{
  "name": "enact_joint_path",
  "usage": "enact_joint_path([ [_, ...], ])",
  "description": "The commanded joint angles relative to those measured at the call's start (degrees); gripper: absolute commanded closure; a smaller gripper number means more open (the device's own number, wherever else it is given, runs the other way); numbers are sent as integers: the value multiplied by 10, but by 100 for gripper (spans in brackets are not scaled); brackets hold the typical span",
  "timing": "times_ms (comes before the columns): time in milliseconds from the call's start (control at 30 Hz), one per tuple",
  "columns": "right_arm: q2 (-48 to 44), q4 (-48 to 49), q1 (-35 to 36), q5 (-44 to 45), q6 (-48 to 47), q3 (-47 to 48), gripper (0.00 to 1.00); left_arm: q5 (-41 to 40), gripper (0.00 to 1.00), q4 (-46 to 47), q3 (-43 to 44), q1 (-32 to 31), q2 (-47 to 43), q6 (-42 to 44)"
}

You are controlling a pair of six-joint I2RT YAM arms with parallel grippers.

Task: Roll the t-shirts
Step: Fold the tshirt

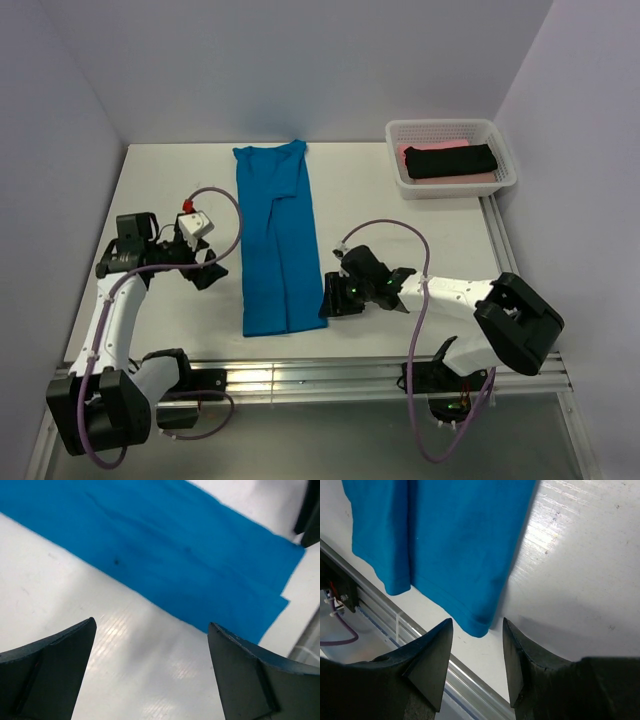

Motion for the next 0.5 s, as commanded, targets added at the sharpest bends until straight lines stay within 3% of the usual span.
enact_joint_path([
  [0,-29,3,2,9,-5,-2,48,74,0,-82,21,3,6,20],
  [33,-31,3,3,9,-4,-1,48,87,1,-147,18,4,2,127],
  [67,-33,4,2,9,-4,-1,48,73,1,-118,7,4,-18,109],
  [100,-34,5,3,8,-3,-2,48,69,0,-65,-26,8,-71,32],
  [233,-42,-5,3,16,-3,3,48,78,0,-107,-8,-7,-39,79],
  [400,-36,-8,3,18,-4,10,47,106,1,-208,25,-11,18,218],
  [467,-28,-7,2,17,-5,13,47,90,0,-209,14,-48,10,212],
])
